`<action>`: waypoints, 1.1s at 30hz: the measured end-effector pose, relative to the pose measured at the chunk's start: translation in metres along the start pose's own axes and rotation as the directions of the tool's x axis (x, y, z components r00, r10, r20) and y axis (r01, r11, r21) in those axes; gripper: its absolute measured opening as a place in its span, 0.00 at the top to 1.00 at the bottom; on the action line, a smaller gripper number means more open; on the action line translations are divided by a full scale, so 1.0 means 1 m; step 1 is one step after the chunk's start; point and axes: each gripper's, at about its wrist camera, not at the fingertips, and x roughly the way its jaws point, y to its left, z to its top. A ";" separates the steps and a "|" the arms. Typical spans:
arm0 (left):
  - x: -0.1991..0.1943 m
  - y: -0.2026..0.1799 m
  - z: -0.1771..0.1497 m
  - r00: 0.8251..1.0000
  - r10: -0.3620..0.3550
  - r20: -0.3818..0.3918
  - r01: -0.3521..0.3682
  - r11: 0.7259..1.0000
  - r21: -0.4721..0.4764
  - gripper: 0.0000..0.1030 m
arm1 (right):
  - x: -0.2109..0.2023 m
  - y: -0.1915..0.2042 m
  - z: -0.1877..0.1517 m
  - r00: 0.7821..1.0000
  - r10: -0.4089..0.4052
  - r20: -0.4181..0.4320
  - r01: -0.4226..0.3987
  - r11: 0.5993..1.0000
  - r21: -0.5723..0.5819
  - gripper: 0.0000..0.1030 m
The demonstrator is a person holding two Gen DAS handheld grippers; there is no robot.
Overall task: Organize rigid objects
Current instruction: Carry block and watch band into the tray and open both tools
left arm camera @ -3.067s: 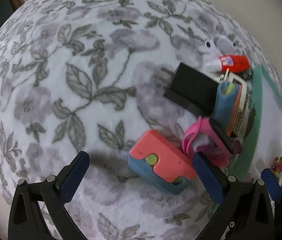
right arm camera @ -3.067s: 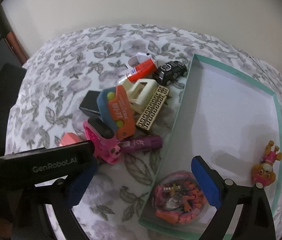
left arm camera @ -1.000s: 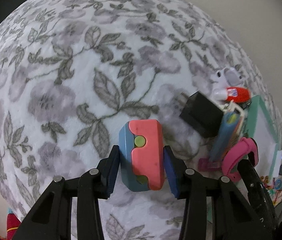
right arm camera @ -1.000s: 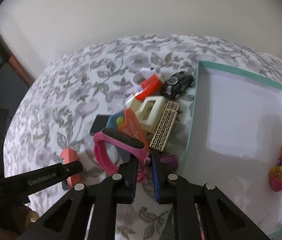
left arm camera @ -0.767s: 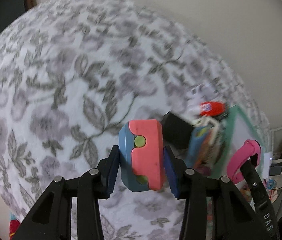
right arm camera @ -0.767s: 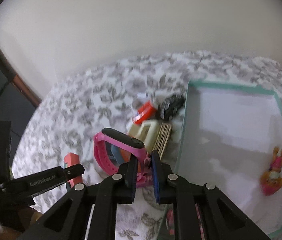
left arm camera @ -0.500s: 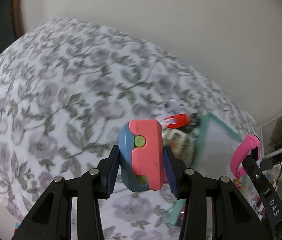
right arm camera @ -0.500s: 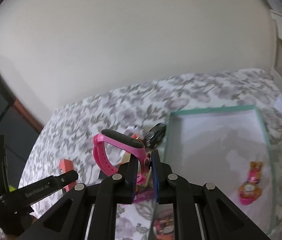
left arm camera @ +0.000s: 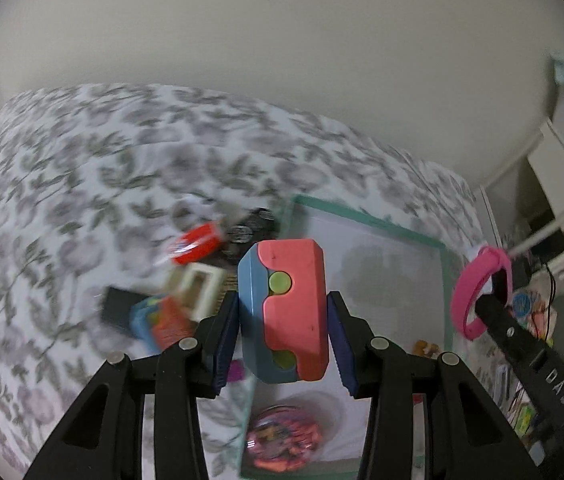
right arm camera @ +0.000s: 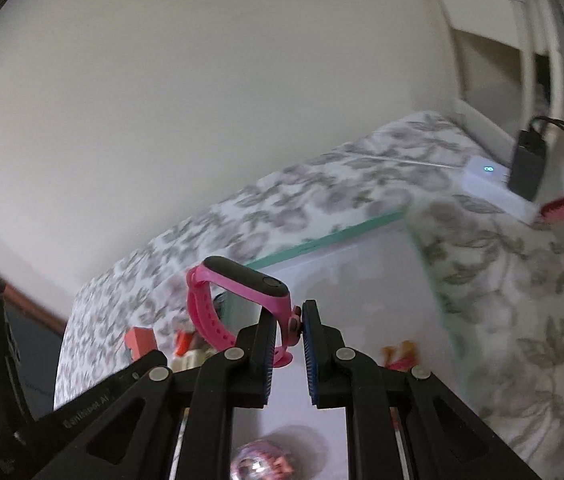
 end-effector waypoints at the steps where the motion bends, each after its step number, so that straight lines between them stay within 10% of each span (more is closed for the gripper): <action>1: 0.006 -0.007 0.000 1.000 -0.008 -0.010 0.008 1.000 0.016 0.57 | 0.000 -0.006 0.003 1.000 -0.014 0.005 0.014 1.000 0.010 0.87; 33: 0.098 -0.021 -0.028 0.978 0.016 -0.206 0.002 0.996 0.089 0.56 | 0.104 -0.040 -0.026 0.943 -0.213 -0.255 0.202 0.977 -0.069 0.83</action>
